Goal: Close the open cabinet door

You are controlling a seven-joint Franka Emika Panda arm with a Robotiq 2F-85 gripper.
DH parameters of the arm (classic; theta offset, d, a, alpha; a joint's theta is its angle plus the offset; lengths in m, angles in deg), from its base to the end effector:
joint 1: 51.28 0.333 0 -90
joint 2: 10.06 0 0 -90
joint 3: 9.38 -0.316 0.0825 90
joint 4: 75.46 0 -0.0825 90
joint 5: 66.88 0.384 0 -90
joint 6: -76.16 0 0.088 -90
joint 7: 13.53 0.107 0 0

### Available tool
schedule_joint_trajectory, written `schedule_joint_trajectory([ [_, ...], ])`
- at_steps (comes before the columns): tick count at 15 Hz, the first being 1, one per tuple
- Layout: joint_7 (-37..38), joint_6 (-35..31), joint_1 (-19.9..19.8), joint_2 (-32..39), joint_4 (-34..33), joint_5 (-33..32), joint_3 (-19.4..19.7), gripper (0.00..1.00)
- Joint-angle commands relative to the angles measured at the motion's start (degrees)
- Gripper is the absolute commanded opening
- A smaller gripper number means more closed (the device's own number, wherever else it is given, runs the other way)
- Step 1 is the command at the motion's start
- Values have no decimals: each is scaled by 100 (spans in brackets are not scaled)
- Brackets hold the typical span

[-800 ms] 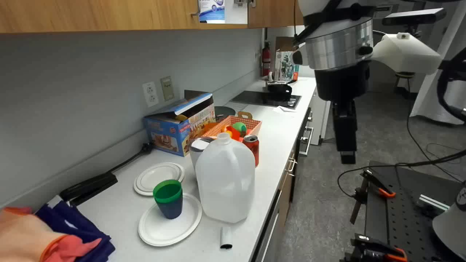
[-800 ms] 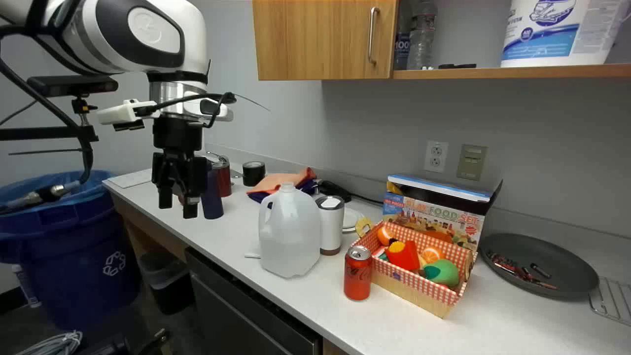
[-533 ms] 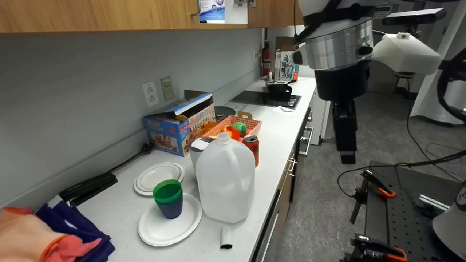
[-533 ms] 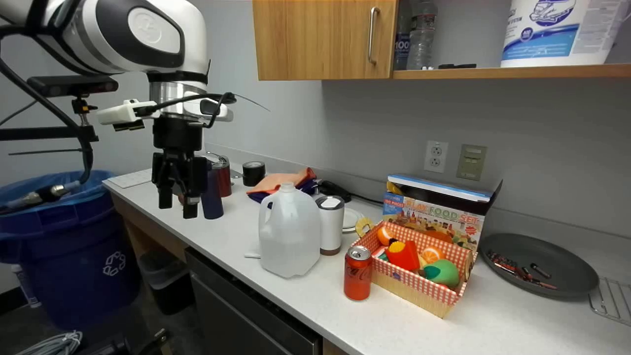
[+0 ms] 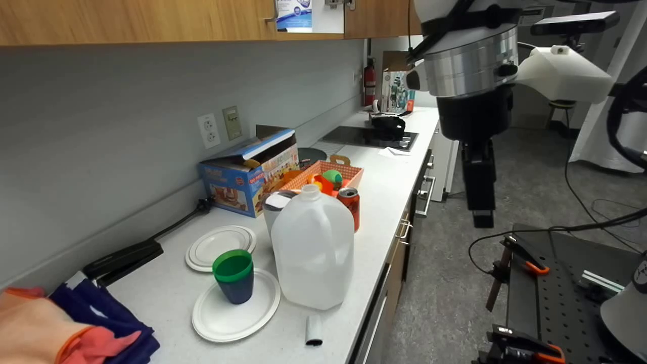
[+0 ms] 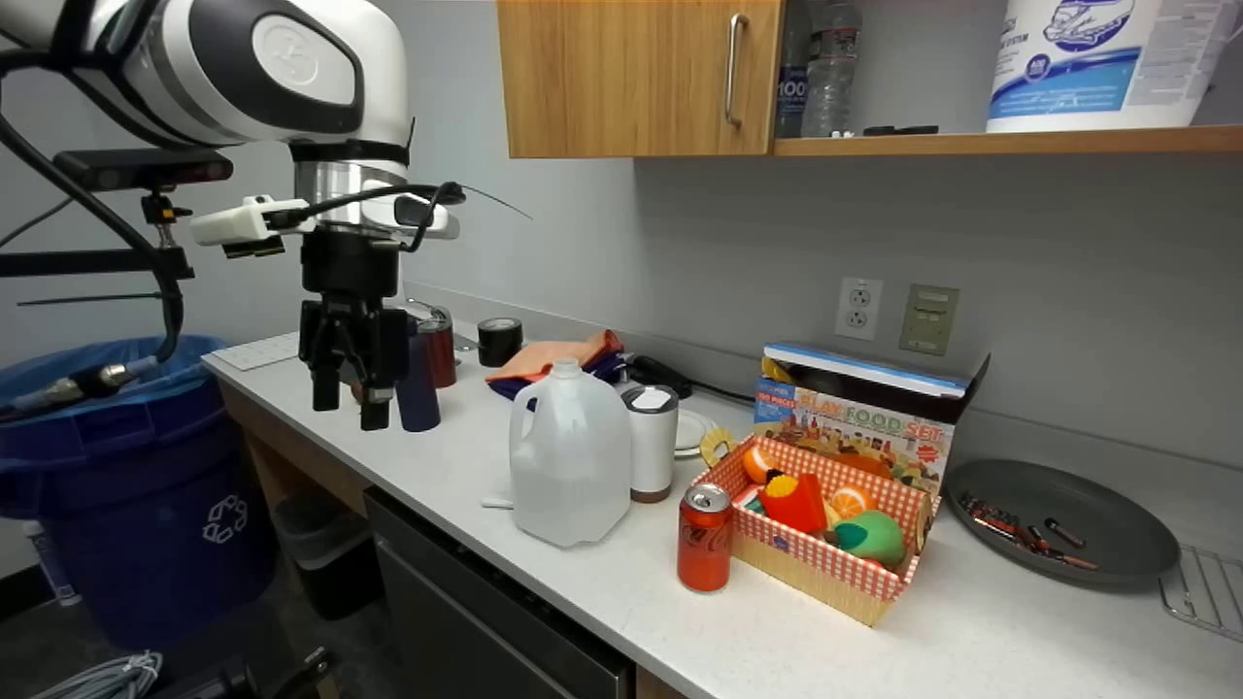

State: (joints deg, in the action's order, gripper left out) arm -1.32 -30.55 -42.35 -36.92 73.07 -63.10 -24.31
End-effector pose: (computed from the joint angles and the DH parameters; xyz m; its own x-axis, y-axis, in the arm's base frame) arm 0.3279 0.1472 0.3889 0.9619 0.1133 -0.2489 0.1458 -0.9825 0.1162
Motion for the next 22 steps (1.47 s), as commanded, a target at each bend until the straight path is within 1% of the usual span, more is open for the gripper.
schedule_joint_trajectory([
  [1,27,12,69,9,-9,-28,66,100],
  [5,230,-52,-28,63,-130,38,125,100],
  [9,1158,-42,-275,-231,-217,23,157,100],
  [12,1862,123,-455,-669,-228,-57,120,100],
  [14,2282,225,-625,-1002,-200,-222,85,100],
  [19,3147,541,-1054,-1730,-174,-921,40,100],
  [21,3581,635,-1184,-1915,-178,-1023,10,100],
  [22,3221,513,-1022,-1530,-276,-910,128,100],
])
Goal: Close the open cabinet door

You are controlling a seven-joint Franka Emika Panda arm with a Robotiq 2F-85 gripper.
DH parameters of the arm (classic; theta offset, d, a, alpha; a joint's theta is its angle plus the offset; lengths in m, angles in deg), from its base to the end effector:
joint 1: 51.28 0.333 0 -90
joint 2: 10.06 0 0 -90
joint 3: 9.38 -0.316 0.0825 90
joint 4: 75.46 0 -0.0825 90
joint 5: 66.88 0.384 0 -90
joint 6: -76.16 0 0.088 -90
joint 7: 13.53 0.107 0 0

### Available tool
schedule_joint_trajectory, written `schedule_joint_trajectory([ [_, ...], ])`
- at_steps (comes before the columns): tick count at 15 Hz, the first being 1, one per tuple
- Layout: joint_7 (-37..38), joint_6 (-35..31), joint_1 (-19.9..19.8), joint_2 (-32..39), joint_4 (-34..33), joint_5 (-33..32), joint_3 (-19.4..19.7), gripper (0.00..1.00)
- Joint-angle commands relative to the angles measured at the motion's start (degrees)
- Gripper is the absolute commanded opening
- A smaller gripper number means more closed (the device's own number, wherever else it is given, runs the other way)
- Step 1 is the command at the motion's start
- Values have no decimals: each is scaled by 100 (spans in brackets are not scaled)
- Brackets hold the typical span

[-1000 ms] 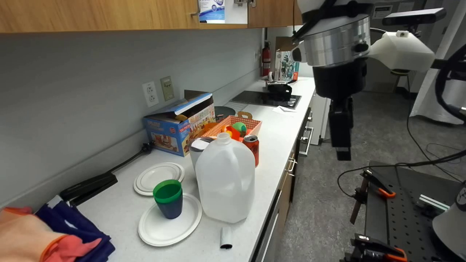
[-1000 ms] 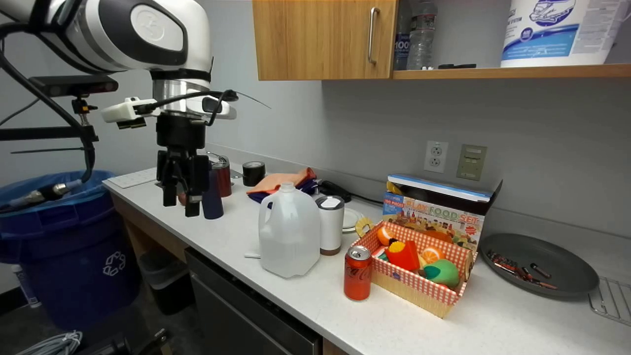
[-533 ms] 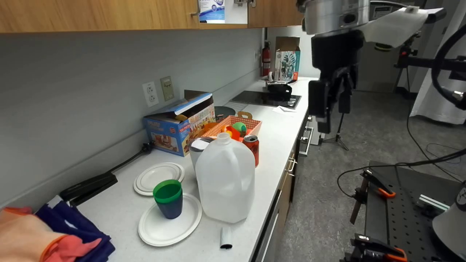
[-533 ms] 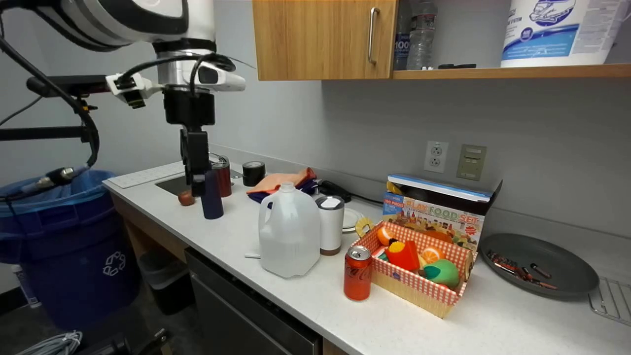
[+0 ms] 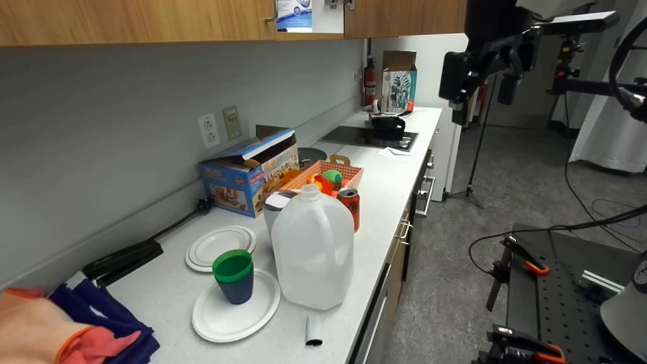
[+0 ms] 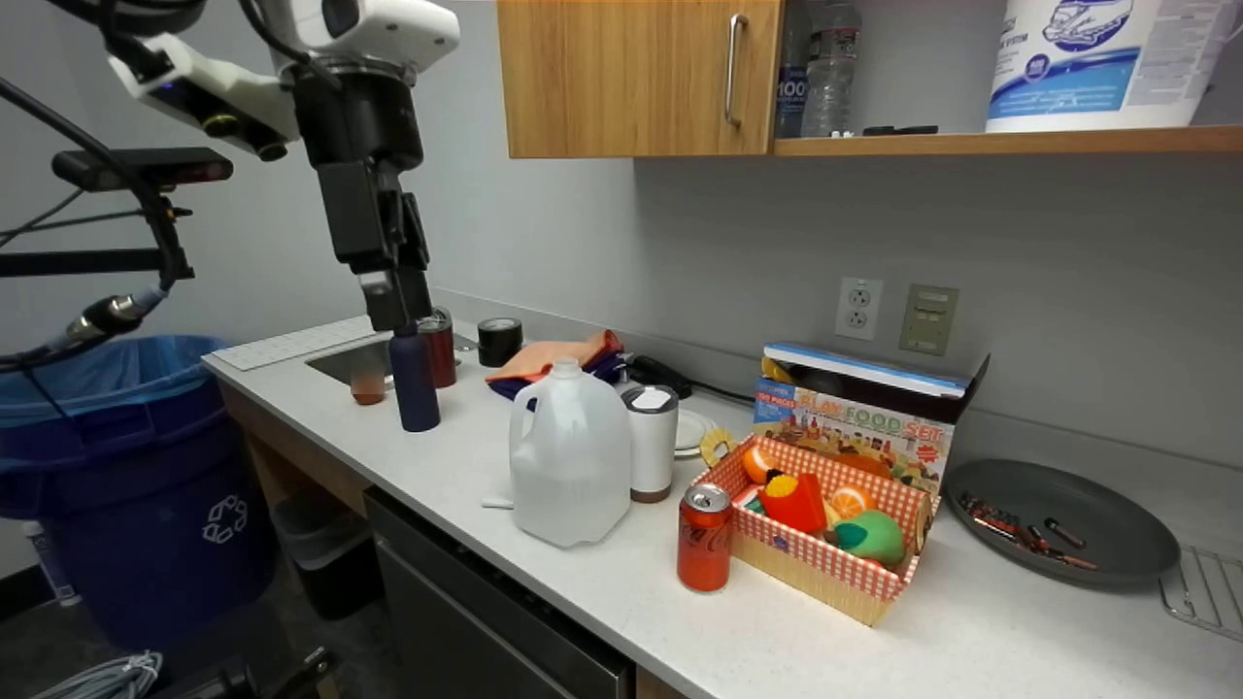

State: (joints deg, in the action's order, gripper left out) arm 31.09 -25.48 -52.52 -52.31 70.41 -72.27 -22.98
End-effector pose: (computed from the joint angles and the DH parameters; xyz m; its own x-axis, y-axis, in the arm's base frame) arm 0.3212 0.0686 0.4971 0.8227 -0.5519 0.1367 -0.5685 -0.7948 0.2124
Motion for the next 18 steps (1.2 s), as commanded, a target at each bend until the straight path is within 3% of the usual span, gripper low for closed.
schedule_joint_trajectory([
  [1,114,50,-53,-81,-9,-19,-10,100],
  [6,379,-23,-143,-175,-36,-58,-53,100],
  [15,563,-372,-1655,-242,-583,-789,1405,100],
  [18,611,-725,-2097,-281,-723,-1191,1660,100],
])
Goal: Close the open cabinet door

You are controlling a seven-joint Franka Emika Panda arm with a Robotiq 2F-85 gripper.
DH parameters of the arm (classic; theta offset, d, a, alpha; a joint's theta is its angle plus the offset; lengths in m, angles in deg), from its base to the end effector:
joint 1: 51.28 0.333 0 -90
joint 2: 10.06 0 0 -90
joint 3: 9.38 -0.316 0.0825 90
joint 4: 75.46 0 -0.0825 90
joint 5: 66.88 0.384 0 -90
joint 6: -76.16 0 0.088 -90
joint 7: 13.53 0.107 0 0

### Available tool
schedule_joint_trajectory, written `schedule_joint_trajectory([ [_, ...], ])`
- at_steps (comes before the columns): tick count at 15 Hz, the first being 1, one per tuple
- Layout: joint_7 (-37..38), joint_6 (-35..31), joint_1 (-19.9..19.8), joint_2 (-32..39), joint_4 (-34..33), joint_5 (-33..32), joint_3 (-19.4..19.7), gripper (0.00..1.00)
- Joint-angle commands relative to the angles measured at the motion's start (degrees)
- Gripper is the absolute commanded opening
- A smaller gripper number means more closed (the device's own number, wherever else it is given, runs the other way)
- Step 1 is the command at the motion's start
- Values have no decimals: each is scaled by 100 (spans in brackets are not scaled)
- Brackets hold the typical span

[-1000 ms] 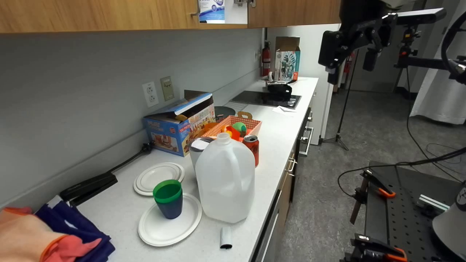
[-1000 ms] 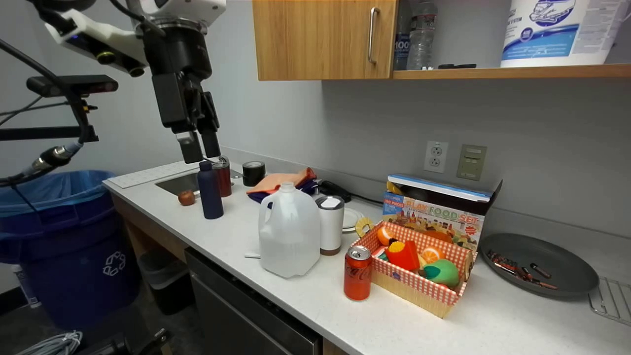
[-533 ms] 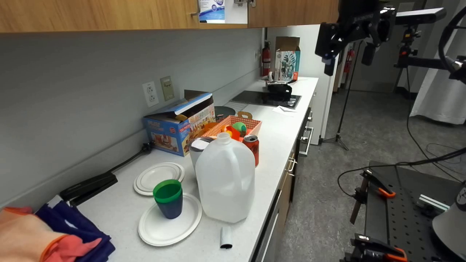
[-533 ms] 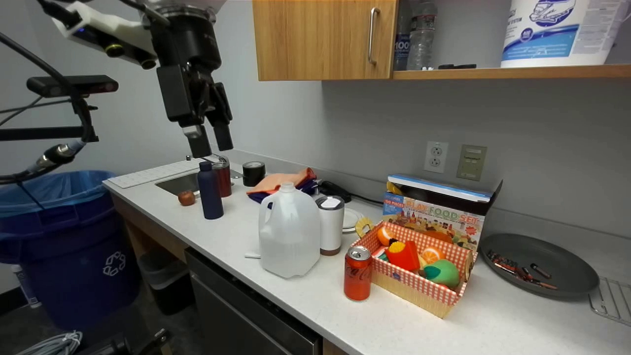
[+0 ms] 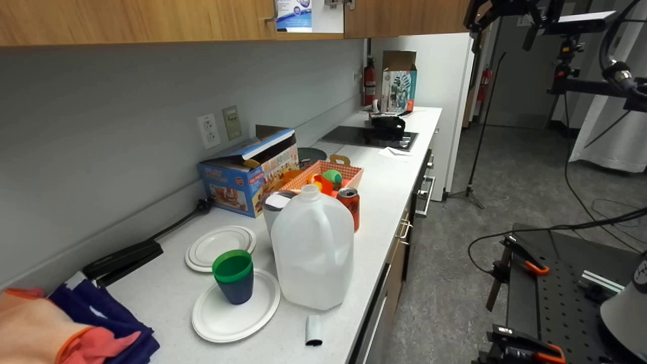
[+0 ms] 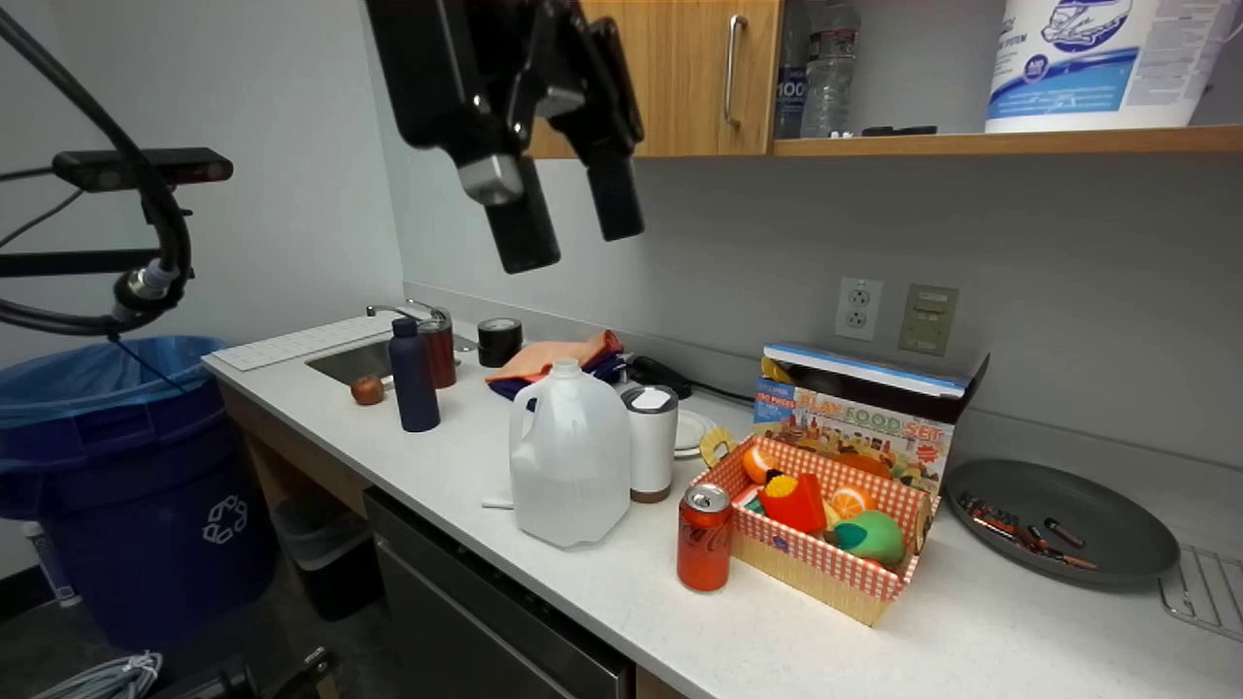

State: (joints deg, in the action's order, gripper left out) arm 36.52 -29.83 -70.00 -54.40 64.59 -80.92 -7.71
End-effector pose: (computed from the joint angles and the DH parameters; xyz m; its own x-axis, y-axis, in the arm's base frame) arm 0.3063 -0.1364 0.5728 0.3703 -0.8857 0.2799 -0.9238 -0.3828 0.0109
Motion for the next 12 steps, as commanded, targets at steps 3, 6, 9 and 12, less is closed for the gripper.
schedule_joint_trajectory([
  [3,192,-988,-715,-135,-182,-859,199,100],
  [6,230,-1090,-777,-13,-221,-812,214,100],
  [9,241,-1126,-813,9,-207,-825,212,100],
  [12,242,-1125,-810,16,-200,-826,204,100],
])
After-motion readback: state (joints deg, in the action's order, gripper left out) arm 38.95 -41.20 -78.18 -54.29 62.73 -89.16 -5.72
